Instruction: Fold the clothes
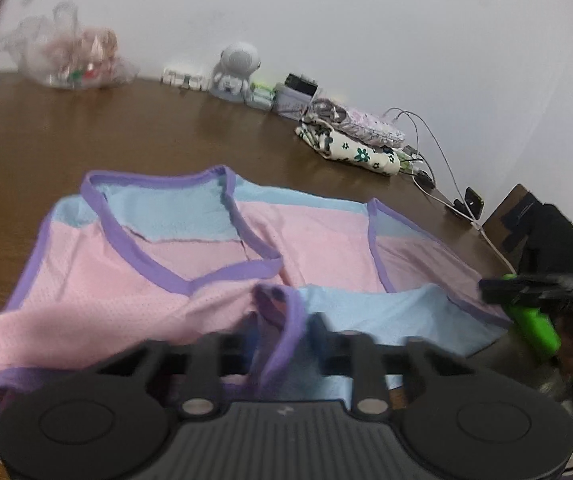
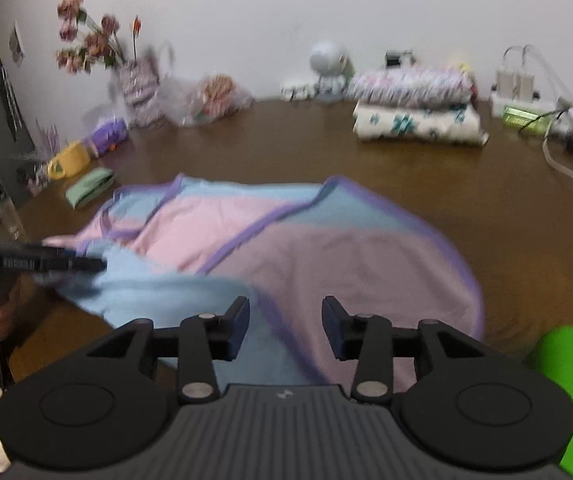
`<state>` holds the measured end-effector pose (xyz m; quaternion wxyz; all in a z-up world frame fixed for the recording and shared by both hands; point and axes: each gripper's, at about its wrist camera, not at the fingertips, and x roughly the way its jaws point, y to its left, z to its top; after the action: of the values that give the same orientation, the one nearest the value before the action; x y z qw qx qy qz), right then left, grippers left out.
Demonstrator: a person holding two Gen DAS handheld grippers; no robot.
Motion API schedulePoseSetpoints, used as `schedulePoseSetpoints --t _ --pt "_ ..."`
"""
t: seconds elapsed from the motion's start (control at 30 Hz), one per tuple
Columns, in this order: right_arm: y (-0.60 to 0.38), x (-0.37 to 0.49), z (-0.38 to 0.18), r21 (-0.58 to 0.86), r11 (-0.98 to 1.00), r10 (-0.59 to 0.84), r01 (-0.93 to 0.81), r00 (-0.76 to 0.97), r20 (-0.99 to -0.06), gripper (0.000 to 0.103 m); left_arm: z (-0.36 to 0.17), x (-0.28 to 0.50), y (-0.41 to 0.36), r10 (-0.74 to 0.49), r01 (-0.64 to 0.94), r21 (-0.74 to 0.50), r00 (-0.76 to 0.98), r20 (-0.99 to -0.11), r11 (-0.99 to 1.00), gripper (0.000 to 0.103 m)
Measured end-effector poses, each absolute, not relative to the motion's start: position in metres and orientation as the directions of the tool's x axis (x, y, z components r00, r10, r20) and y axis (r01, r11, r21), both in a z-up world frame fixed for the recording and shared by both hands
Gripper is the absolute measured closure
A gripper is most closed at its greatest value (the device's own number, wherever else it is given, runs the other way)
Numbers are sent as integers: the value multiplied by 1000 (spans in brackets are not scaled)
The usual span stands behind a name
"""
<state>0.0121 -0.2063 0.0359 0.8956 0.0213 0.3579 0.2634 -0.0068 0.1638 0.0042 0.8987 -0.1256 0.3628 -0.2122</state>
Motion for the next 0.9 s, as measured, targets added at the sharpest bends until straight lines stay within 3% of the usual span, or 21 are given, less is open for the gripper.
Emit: schedulePoseSetpoints --t 0.07,0.1,0.2,0.3,0.5,0.53,0.67,0.7,0.73,0.9 --pt "-194 14 29 233 856 494 -462 598 -631 63 5 -9 159 -463 294 -363 657 -595 884 97" --pt "-188 16 25 240 855 498 -461 595 -632 68 6 -10 156 -456 296 -352 664 -593 888 99" --pt "-174 20 18 230 859 486 -457 588 -647 96 13 -16 153 -434 285 -334 692 -576 898 100" --pt "-169 19 21 223 866 478 -448 609 -633 101 20 -13 153 -417 279 -318 716 -560 906 100" --pt "-176 33 22 207 920 387 -333 685 -618 99 16 10 145 -329 225 -246 749 -575 943 99" --pt "-178 36 21 207 927 373 -314 692 -618 98 16 9 145 -325 218 -249 752 -574 944 95" --pt "-186 18 30 187 922 382 -340 711 -590 92 22 -3 148 -298 191 -241 764 -572 952 60" --pt "-188 11 34 180 917 391 -356 715 -580 83 26 -10 149 -286 184 -230 767 -574 956 56" --pt "-189 5 35 159 915 390 -371 710 -586 74 29 -17 150 -277 180 -220 768 -578 959 55" --pt "-195 -14 28 120 910 376 -398 664 -647 73 24 -45 155 -215 135 -172 739 -639 976 53"
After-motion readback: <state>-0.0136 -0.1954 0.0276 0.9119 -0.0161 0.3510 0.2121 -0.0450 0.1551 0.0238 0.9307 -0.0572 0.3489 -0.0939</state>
